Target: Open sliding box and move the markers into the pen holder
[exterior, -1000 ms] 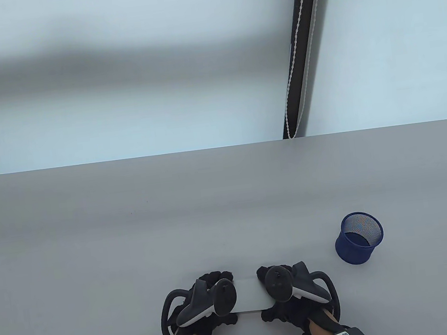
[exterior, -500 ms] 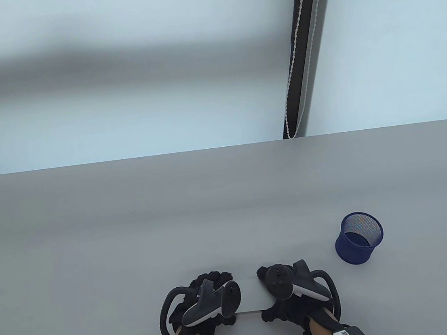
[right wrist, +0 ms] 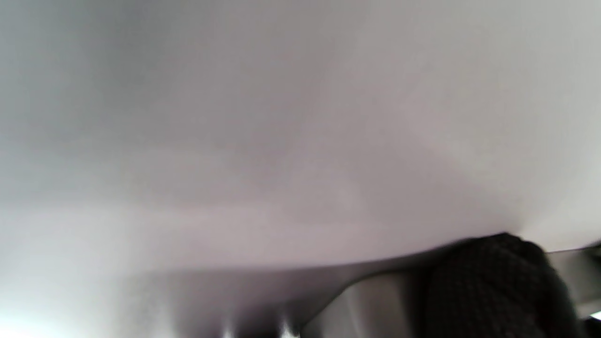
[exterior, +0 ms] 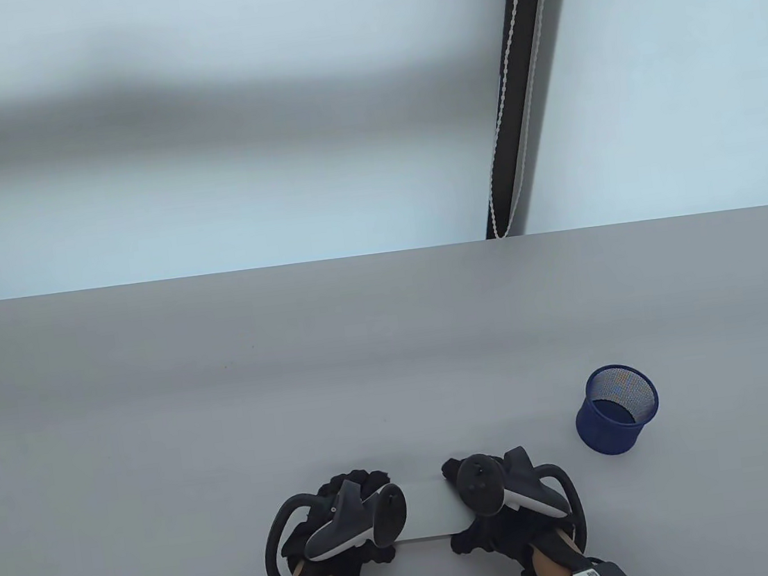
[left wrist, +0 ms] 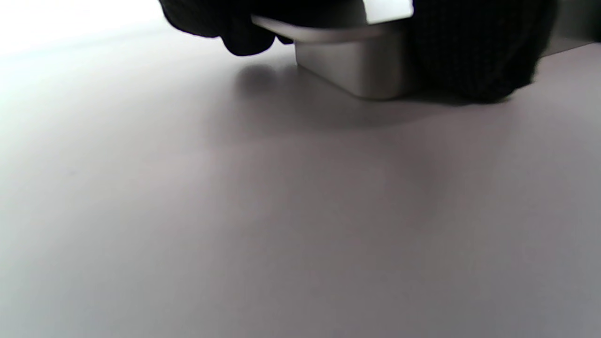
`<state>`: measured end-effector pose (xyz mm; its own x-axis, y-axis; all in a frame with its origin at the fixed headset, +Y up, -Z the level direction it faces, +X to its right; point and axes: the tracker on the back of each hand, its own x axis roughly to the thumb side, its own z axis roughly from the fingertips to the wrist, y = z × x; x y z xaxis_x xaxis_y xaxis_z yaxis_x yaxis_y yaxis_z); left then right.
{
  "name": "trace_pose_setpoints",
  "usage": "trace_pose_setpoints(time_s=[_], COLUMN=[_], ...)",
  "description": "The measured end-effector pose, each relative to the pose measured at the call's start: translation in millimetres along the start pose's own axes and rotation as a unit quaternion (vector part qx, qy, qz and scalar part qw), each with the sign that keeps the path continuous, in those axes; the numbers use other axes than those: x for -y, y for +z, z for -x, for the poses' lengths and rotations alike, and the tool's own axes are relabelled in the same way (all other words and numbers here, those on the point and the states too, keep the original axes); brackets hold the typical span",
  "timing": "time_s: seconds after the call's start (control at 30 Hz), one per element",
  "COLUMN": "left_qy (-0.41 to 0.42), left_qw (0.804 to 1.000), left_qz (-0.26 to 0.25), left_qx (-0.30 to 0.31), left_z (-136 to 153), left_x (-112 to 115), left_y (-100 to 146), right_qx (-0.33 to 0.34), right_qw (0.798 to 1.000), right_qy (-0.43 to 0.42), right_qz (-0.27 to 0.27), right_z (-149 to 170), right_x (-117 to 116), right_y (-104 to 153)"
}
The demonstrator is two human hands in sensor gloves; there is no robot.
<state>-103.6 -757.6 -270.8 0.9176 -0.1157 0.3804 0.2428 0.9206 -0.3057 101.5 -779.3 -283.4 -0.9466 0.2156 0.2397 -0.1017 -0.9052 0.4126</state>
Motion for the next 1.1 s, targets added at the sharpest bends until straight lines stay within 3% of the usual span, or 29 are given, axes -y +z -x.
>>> trace_pose_setpoints(time_s=[1.1], left_qy=[0.02], left_qw=[1.0], left_qz=[0.007], left_qx=[-0.002], left_z=[30], left_x=[12], left_y=[10], right_qx=[-0.045], right_qw=[0.998], right_qy=[0.043], right_qz=[-0.031], right_z=[3], right_x=[3], right_y=[5])
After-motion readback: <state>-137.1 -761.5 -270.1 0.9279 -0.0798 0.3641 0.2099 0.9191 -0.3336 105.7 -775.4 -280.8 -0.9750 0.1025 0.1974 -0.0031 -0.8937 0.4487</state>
